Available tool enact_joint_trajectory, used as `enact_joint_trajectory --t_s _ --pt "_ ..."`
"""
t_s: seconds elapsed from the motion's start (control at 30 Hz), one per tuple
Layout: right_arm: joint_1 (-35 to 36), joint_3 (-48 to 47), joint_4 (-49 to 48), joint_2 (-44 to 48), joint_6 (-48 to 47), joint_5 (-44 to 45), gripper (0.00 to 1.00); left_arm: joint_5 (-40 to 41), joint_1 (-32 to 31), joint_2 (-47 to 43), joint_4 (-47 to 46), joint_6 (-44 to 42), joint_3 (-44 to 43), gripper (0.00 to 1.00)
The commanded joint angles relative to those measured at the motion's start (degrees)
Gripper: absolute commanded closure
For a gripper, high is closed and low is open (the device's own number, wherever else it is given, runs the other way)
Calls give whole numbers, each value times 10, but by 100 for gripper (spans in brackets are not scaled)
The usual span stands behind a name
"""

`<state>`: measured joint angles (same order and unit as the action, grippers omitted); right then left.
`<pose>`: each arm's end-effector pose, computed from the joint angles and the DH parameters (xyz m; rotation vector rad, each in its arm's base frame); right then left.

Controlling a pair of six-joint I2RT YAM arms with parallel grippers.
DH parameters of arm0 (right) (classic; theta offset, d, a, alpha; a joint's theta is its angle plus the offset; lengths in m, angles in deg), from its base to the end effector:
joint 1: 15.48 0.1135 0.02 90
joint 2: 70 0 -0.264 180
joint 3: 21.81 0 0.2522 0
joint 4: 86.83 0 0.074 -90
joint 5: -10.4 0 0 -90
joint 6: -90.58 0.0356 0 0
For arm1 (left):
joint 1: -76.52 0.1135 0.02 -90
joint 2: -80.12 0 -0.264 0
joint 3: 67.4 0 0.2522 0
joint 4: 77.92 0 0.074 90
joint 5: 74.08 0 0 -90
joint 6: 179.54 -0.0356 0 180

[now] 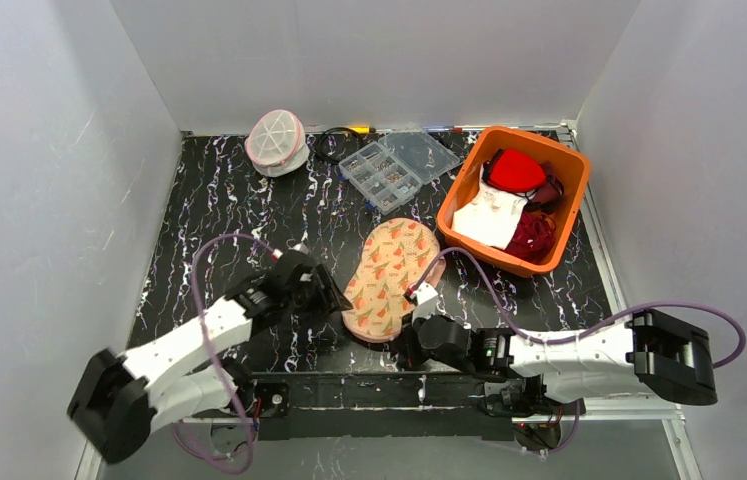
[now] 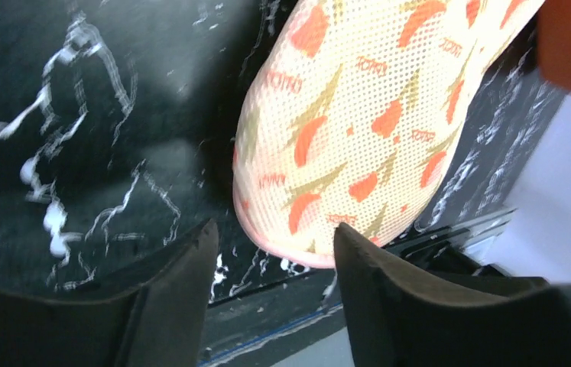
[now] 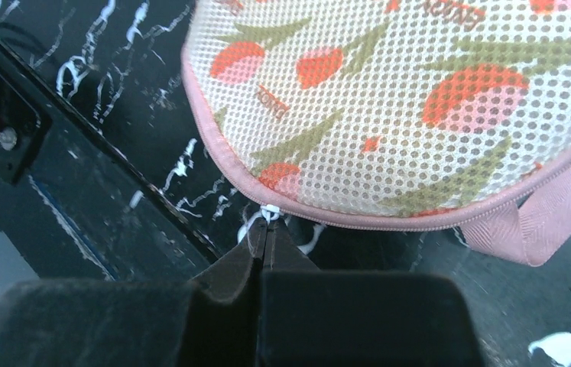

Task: Unzip the laundry bag and remove the bra
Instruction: Unzip the laundry bag at the center of the board.

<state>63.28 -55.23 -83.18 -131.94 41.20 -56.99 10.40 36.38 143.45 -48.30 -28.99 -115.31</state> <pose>0.0539 0.2012 0.1692 -0.4857 2.1432 0.8212 0.1675 -0.1457 0.2049 -0.4044 2.5354 -0.8968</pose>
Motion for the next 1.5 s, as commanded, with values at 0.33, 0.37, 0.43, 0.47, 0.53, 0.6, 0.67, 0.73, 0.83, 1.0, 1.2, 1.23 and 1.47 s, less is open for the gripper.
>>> enact_joint_trajectory --t_s 0.33,0.37,0.43,0.47,0.53,0.6,0.67,0.73,0.83,1.0,1.2,1.23,1.47 --pt "1 -111 -124 -141 1 -52 99 35 -61 -254 42 150 139 21" --pt "2 -117 -128 -149 -2 -58 99 37 -67 -234 31 148 135 21" --pt "1 -126 -140 -162 -12 -78 99 35 -75 -189 16 148 126 23" --pt "1 -130 -144 -167 -17 -87 99 33 -76 -169 6 150 124 24" --pt "2 -133 -148 -173 -23 -99 99 34 -79 -142 -22 160 125 26" --pt "1 -132 -152 -174 -27 -107 99 36 -80 -124 -47 166 130 29" --pt "1 -133 -153 -173 -31 -109 99 43 -80 -107 -55 170 130 31" --pt "1 -134 -151 -170 -34 -112 99 56 -80 -99 -46 174 124 34" --pt "2 -132 -143 -161 -37 -110 99 84 -79 -98 -32 177 116 42" --pt "1 -119 -130 -142 -37 -97 99 114 -79 -100 -9 172 98 70" --pt "2 -103 -95 -106 -32 -75 99 121 -79 -99 -2 158 85 94" --pt "2 -100 -87 -99 -32 -70 99 121 -79 -99 0 156 83 98" --pt "1 -88 11 -46 -36 -4 99 111 -77 -102 4 132 77 100"
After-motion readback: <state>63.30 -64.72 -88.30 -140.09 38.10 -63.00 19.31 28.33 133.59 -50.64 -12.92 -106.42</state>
